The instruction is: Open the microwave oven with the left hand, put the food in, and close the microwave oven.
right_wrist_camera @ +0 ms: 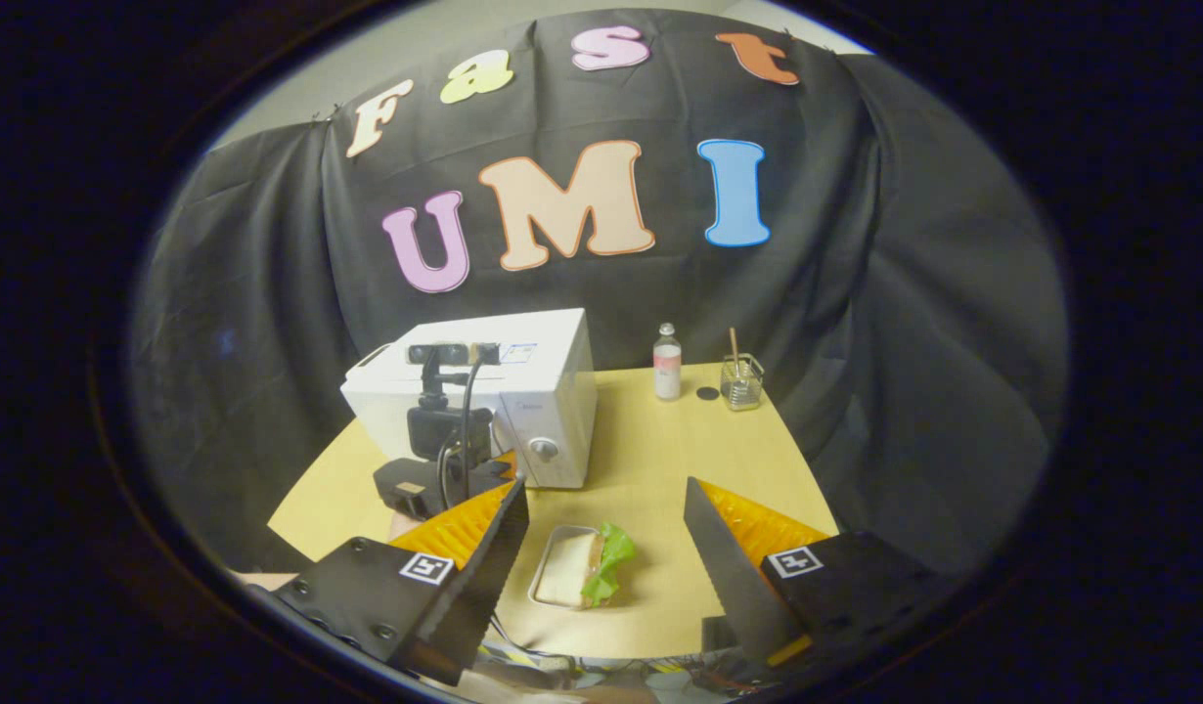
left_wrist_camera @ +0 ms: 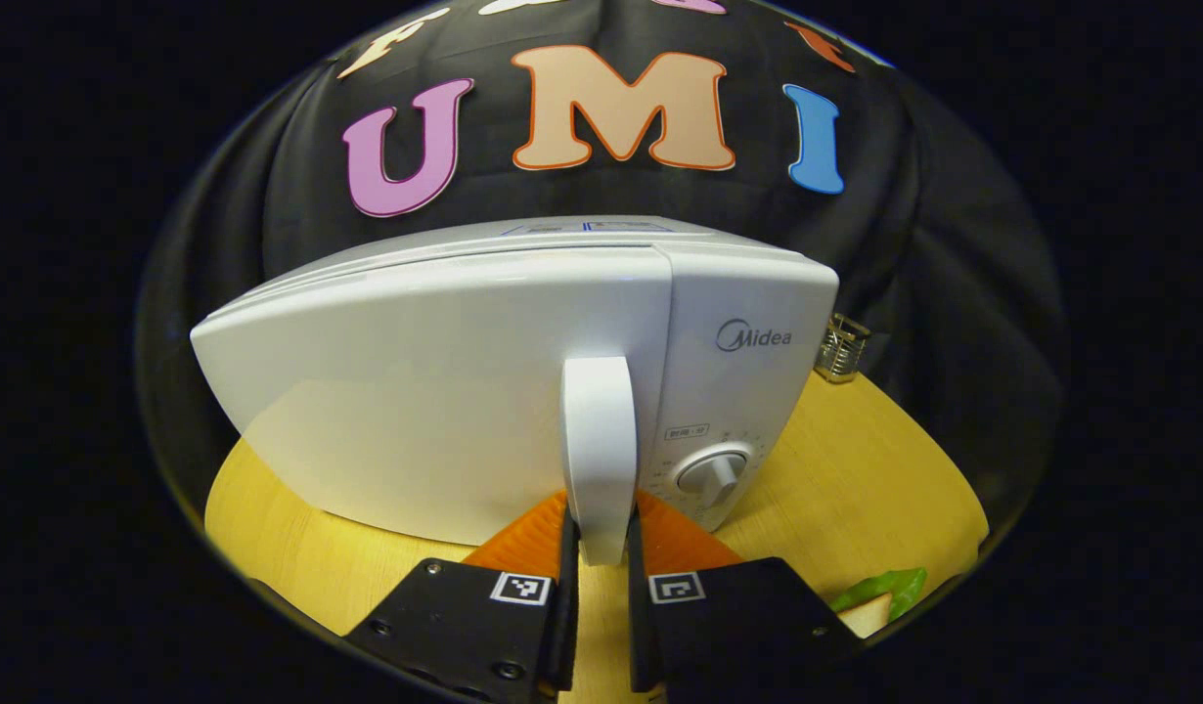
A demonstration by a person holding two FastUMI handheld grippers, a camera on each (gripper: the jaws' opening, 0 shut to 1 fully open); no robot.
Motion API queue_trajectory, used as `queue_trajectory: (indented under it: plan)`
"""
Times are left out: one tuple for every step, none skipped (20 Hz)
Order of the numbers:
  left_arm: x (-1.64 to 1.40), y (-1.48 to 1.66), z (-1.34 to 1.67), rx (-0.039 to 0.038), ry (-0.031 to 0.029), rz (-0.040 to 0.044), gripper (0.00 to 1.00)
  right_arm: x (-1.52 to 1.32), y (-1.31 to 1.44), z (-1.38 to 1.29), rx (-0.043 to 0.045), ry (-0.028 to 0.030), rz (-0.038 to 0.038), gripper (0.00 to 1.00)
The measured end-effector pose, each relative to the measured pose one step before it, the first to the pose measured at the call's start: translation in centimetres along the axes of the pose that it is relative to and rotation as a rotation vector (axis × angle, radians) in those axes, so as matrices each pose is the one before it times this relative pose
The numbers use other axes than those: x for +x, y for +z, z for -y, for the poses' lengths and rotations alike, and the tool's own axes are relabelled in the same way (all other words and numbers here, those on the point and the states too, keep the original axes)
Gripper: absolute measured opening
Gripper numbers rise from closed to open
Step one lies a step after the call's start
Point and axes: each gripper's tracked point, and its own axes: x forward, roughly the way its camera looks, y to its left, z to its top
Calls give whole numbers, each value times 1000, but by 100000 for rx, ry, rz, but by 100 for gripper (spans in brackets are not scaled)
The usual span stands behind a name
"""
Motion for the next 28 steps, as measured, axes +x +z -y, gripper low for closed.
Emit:
queue_trajectory:
  plan:
    - [-42, 80, 42, -1591, -803, 620, 18, -334, -263, 166, 723, -979, -180, 93]
    - [-13, 20, -35, -456, -434, 240, 14, -333, -284, 263, 747, -1266, -351, 93]
    - [-165, -172, -29, -428, 77, -126, 8, -351, -360, 277, 907, -1295, -200, 93]
    - [55, 227, -65, -885, 61, 1507, 6, -409, -202, 246, 1034, -1159, -132, 100]
    - [-73, -29, 46, -423, -15, 667, 5, -399, -283, 194, 1024, -1019, -176, 100]
    - [-111, -63, 26, 140, -99, -298, 5, -377, -222, 267, 773, -1071, -127, 93]
    - [-17, -39, -9, 26, -233, -162, 4, -181, -283, 300, 491, -1280, -111, 93]
    - [-791, -763, 14, -1397, 220, -2909, 4, -235, -71, 254, 165, -1037, -145, 93]
    - [-1285, -514, -140, -1733, 219, 2361, 4, -60, -266, 200, 127, -919, -52, 93]
    - [-1348, -86, -220, 762, -801, 4507, 4, 143, -119, 84, 312, -407, -431, 93]
    - [-1502, -637, -253, 2771, -1605, 2345, 4, 269, -326, -46, 705, 264, -793, 100]
    - [-1292, -856, -225, 555, -2016, -932, 4, 341, -167, -343, 712, 1240, -939, 100]
    - [-1321, -712, -201, -1197, -1691, -1134, 4, 349, -320, -327, 273, 1251, -1129, 94]
    - [-1323, -610, -463, -582, -1106, -963, 7, 391, -284, -254, -191, 908, -997, 94]
    - [-1265, -523, -450, 801, -346, -618, 8, 261, -94, -261, -279, 700, -459, 93]
    - [-1169, -517, -539, 1646, 523, -421, 8, 214, -24, -336, -169, 891, 32, 93]
    - [-1156, -465, -560, 1225, 527, -669, 11, 156, 53, -376, -80, 850, 228, 93]
    - [-834, -470, -498, -249, 506, -1054, 12, 228, 24, -339, -52, 740, 53, 93]
    - [-1092, -597, -502, -1637, 672, -1002, 13, 256, -133, -362, -172, 893, -381, 93]
    - [-801, -372, -455, -1116, 472, -890, 15, 240, -209, -269, -346, 768, -632, 94]
    - [-599, -208, -421, -779, 99, 656, 19, 104, -53, -141, -609, 321, -551, 93]
    - [-643, -339, -557, -2363, 242, -52, 20, 232, -17, -29, -658, 170, -314, 93]
    - [-366, -424, -720, -2712, 1127, -1003, 24, 144, 45, 9, -521, 55, -329, 93]
    - [-447, -219, -757, -3138, 1279, -1343, 27, 194, 73, -3, -283, -16, -355, 93]
    - [-267, -76, -826, -2942, 1512, -740, 35, 300, -129, 53, -79, -80, -530, 93]
    - [-586, -30, -872, -1766, 1313, -255, 38, 208, -57, 61, 81, -311, -484, 93]
    - [-591, 10, -852, -785, 1269, 570, 61, 279, -107, 148, 264, -373, -501, 93]
    - [-657, -47, -791, -165, 1361, -339, 72, 190, 14, 24, 501, -269, -392, 93]
